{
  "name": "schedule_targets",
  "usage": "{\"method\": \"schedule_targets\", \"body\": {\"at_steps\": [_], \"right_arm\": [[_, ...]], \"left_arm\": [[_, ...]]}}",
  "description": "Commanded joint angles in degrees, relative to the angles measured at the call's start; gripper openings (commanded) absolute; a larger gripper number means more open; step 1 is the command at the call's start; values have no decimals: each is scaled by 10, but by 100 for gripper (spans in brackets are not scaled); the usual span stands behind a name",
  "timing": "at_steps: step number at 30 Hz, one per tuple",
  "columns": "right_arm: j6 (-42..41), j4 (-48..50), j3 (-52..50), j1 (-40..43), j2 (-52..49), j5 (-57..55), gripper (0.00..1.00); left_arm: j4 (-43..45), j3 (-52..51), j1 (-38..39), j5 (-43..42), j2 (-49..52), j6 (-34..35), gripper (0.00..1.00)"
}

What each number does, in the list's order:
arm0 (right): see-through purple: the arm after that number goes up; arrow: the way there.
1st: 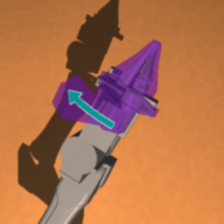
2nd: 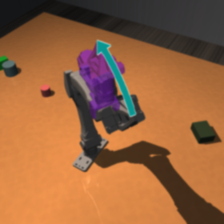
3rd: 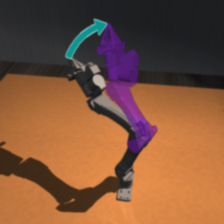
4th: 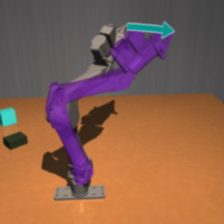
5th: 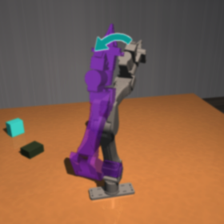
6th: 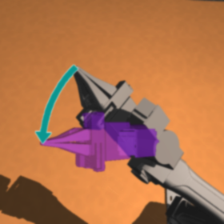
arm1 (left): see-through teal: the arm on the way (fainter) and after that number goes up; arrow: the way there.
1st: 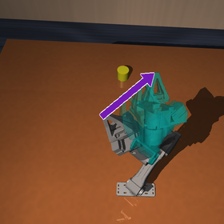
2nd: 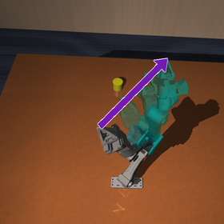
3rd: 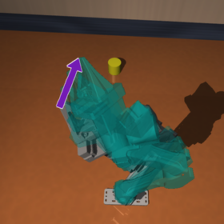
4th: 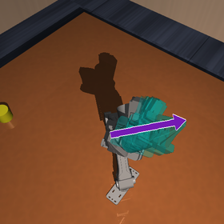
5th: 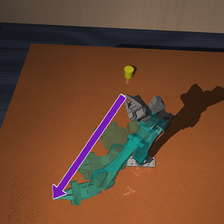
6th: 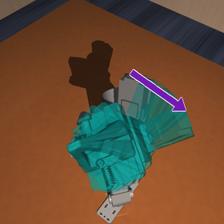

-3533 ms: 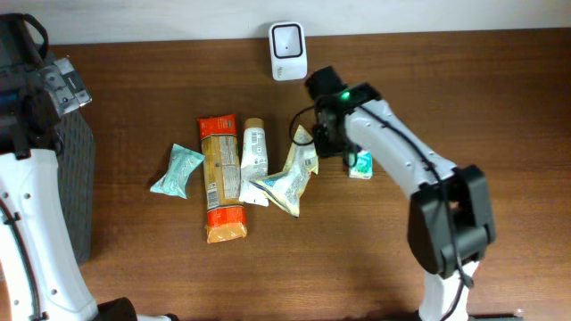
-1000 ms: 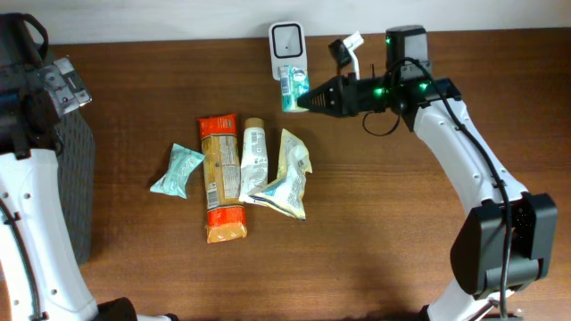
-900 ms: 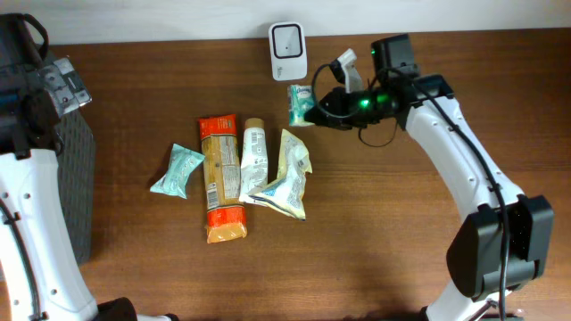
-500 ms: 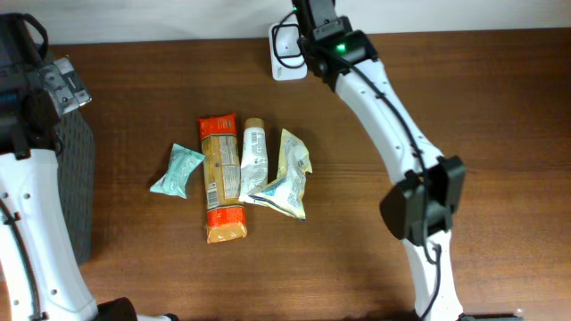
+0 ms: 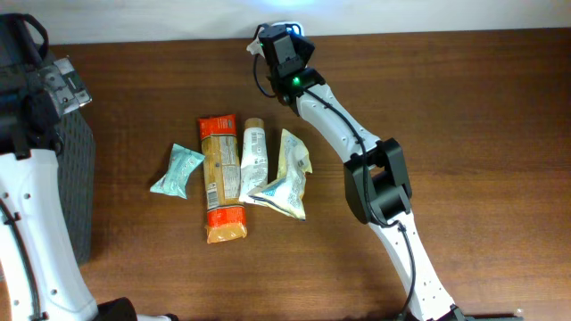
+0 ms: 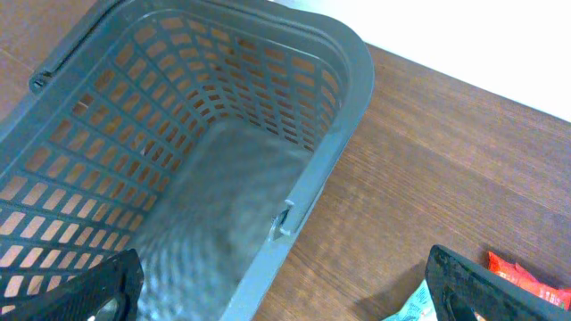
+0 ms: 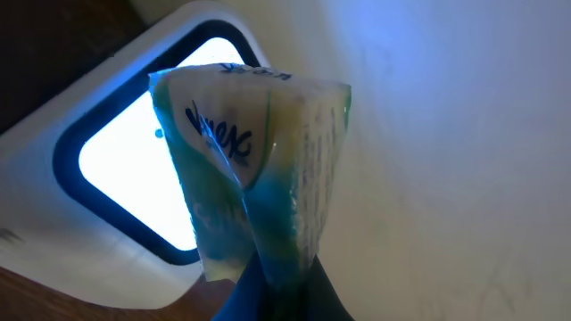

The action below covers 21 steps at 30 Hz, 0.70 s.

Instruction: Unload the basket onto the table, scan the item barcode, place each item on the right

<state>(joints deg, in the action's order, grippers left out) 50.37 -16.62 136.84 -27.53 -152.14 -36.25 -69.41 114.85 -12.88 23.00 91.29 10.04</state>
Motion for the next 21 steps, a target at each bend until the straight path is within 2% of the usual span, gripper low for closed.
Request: {"method": "schedule_targets", "body": {"at_steps": [1, 7, 8, 10, 11, 13, 16, 17, 18, 20, 21], "right_arm": [[4, 2, 10, -3, -4, -26, 4], [2, -3, 10, -2, 23, -44, 4], [-21, -13, 10, -1, 48, -42, 4], [-93, -99, 10, 2, 104, 10, 4], [-151, -167, 10, 5, 151, 52, 4], [-263, -295, 10, 6, 242, 63, 4], [-486, -488, 10, 21, 337, 65, 4], [-570, -559, 10, 42, 355, 83, 4], [-620, -612, 10, 65, 361, 105, 4], [-738, -741, 7, 159, 345, 172, 4], [-767, -767, -17, 205, 332, 198, 4]], "left_arm": [[1, -1, 0, 8, -4, -5, 99], [1, 0, 0, 8, -4, -5, 99], [1, -1, 0, 8, -4, -5, 99], [1, -1, 0, 8, -4, -5, 99], [1, -1, 0, 8, -4, -5, 99], [1, 0, 0, 8, -4, -5, 99], [1, 0, 0, 8, -4, -5, 99], [1, -1, 0, 8, -3, -5, 99], [1, 0, 0, 8, -3, -5, 99], [1, -1, 0, 8, -3, -5, 99], [1, -1, 0, 8, -3, -5, 99]]}}
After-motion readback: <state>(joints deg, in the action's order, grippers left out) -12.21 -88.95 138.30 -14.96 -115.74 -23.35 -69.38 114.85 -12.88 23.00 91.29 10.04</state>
